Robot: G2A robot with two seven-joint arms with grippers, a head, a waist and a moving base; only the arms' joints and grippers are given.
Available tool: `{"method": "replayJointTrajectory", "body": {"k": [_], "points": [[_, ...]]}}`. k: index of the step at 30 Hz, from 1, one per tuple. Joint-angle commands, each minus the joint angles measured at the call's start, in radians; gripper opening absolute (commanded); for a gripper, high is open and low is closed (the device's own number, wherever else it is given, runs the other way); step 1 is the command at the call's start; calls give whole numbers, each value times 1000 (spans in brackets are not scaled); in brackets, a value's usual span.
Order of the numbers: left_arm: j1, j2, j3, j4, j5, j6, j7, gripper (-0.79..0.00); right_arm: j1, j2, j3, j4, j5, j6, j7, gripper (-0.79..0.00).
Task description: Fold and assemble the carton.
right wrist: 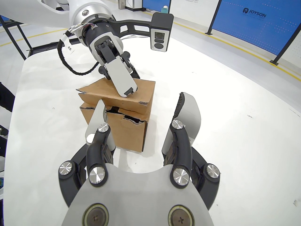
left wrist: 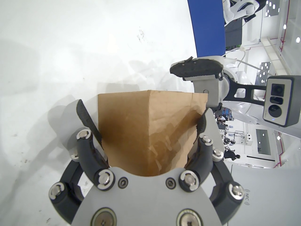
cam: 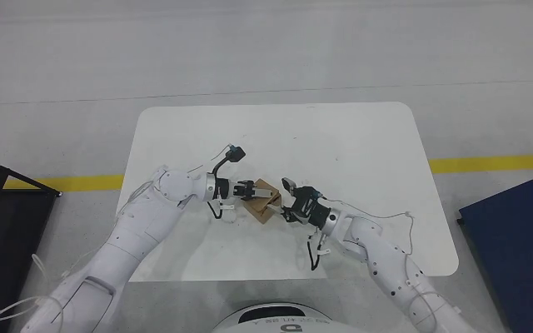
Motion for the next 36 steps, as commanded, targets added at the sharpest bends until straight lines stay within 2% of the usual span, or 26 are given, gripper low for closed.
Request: {"method": "replayJointTrajectory", "body": {"k": [1, 11, 36], "points": [[0, 0, 1, 0, 1, 0, 1, -6, 0, 0, 0, 0, -1, -3, 0, -246], [-1, 0, 2, 3, 0, -2, 2, -6, -14, 7, 21, -1, -3, -21, -16, -228], [-8, -2, 17, 8, 30, 9, 7, -18, 0, 6, 18, 0, 8, -34, 28, -252]]}}
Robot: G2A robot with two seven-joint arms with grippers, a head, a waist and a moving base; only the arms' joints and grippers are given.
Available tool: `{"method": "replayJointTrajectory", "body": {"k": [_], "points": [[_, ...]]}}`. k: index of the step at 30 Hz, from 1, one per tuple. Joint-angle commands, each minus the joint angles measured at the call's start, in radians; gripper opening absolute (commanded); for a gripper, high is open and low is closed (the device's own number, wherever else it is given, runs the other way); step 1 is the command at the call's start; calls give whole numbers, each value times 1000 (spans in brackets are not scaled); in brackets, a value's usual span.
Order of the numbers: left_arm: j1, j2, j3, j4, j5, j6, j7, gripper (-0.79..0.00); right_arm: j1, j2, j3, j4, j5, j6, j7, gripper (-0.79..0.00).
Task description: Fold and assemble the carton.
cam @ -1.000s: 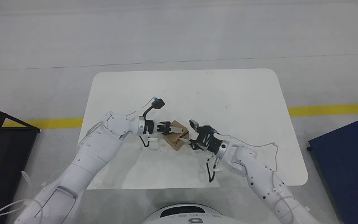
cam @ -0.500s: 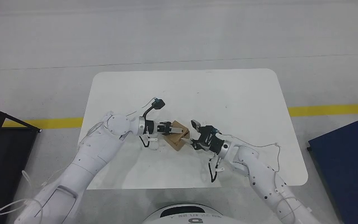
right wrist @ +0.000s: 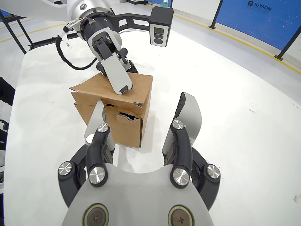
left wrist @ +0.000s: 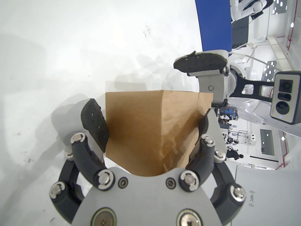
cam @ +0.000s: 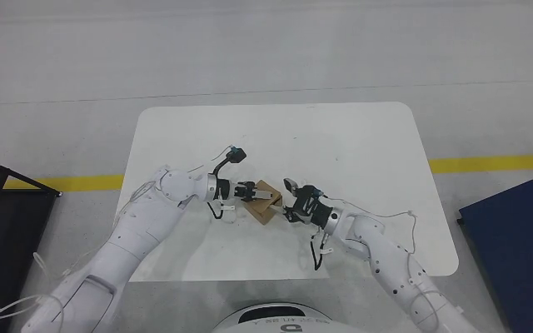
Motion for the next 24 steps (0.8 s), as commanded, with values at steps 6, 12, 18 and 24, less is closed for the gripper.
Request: {"method": "replayJointTrajectory", "body": {"k": [6, 12, 18, 24], "points": [[1, -2, 8, 0, 15, 2, 10, -22, -5, 3, 5, 0, -4, -9, -14, -246], [-1, -3, 12, 5, 20, 4, 15, -22, -17, 10, 29, 2, -3, -36, 4, -225], [-2, -4, 14, 7, 22, 3, 18, -22, -38, 25, 58, -18, -20, -123, -49, -209], [-3, -4, 13, 7, 22, 0, 16, -25, -66, 32, 103, -13, 14, -94, -125, -246]]}}
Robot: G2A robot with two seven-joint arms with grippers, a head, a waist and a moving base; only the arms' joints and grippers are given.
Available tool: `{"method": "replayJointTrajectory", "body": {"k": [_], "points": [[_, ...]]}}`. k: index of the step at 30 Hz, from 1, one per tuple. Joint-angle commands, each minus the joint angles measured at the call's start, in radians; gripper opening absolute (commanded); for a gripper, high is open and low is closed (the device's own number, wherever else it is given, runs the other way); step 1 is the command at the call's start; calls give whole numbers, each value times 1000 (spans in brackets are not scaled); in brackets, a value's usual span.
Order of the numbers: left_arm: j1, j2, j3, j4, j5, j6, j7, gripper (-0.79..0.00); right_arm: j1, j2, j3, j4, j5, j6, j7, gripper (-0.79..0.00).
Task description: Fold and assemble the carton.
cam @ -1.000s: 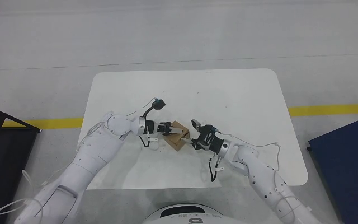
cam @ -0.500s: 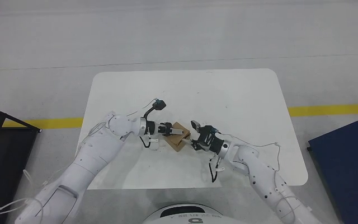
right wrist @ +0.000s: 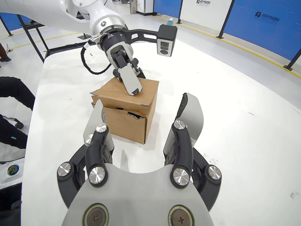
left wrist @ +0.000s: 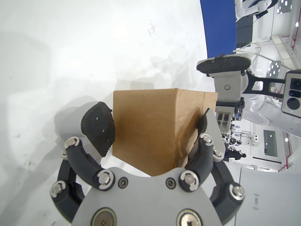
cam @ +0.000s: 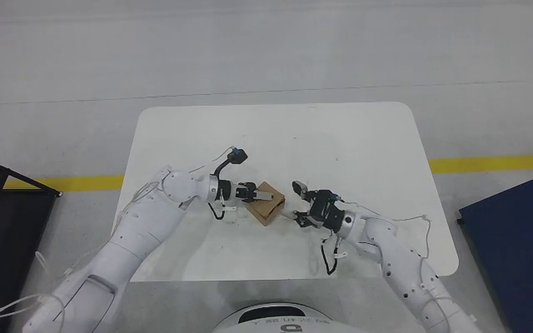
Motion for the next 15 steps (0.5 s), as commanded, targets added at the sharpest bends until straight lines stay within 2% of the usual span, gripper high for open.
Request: {"method": "replayJointTrajectory", "body": {"k": [1, 9, 15], "points": [[0, 0, 0, 0, 0, -1, 0, -25, -2, -2, 8, 5, 31, 26, -9, -252], [3, 2, -5, -2, -2, -4, 0, -28, 28, -17, -18, 26, 89, 134, 81, -219], [3, 3, -4, -1, 7, -5, -5, -34, 35, -22, -30, 33, 97, 135, 76, -203]]}}
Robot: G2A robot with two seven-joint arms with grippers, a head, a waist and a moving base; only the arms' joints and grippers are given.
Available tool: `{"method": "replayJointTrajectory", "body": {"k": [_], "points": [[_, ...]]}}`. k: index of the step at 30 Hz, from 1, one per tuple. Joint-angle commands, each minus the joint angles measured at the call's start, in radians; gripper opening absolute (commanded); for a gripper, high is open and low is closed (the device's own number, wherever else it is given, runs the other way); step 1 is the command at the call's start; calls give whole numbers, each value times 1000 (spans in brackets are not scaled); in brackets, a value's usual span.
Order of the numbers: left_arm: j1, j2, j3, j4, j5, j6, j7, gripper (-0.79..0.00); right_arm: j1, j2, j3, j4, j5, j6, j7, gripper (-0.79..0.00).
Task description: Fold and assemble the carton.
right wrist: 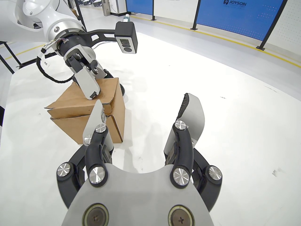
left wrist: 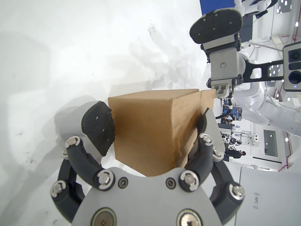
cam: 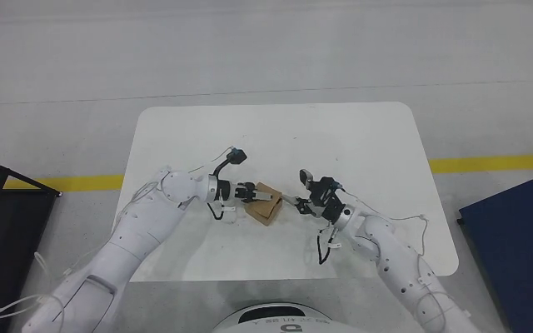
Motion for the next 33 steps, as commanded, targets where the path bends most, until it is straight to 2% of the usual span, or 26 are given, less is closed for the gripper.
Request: {"method": "replayJointTrajectory", "body": {"k": [1, 9, 11, 14, 17, 19, 29, 33], "points": [[0, 0, 1, 0, 2, -1, -1, -37, -1, 0, 0, 1, -2, -1, -6, -200], [0, 1, 1, -6, 3, -6, -4, -43, -20, 3, 9, -11, -16, -14, -80, -182], [0, 1, 0, -7, 5, -5, -3, -40, -17, 1, 5, -11, -16, -5, -85, -151], [0, 2, 0, -11, 9, -4, -2, -37, -2, -4, -12, -3, -20, 10, -65, -52], [1, 3, -3, -11, 10, -2, -2, -37, 19, -9, -26, 15, -19, 23, 14, -86], [3, 4, -5, -10, 10, -2, -2, -37, 25, -11, -30, 16, -7, 28, 27, -129], [7, 6, -9, -23, 6, -2, -2, -37, -10, -4, -6, -10, -31, 11, -53, -154], [10, 7, -26, -27, -66, -16, -13, 0, -15, -3, -5, -13, -39, 2, -62, -166]]}}
